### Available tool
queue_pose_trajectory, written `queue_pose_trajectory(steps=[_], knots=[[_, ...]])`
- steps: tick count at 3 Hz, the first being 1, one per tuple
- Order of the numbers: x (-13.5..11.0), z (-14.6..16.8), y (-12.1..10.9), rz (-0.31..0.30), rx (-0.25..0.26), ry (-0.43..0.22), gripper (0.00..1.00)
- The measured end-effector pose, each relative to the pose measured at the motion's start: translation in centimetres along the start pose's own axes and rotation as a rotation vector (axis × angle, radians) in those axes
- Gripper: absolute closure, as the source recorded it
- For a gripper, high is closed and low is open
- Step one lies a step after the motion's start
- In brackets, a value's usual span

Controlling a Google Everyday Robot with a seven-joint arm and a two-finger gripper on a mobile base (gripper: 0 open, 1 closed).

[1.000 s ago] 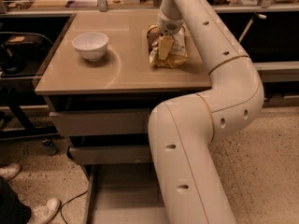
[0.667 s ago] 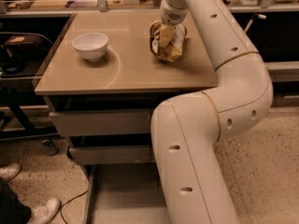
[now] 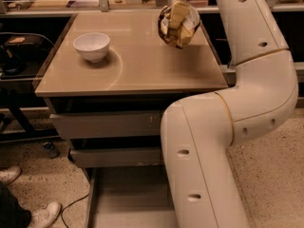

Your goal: Place brown chip bag into bottom drawer

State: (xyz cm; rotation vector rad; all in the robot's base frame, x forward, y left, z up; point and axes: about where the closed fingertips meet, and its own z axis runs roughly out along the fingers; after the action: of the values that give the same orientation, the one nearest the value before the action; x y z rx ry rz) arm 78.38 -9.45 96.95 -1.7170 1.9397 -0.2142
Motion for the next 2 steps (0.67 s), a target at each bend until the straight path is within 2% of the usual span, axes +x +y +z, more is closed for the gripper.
queue_pose_trajectory(steps=[1,2], knots=[[-0.8,-0.4,-0.8,-0.008,0.037,-0.021,1.00],[-0.7,-1.4,-0.4,-0.004,0.036,-0.029,1.00]])
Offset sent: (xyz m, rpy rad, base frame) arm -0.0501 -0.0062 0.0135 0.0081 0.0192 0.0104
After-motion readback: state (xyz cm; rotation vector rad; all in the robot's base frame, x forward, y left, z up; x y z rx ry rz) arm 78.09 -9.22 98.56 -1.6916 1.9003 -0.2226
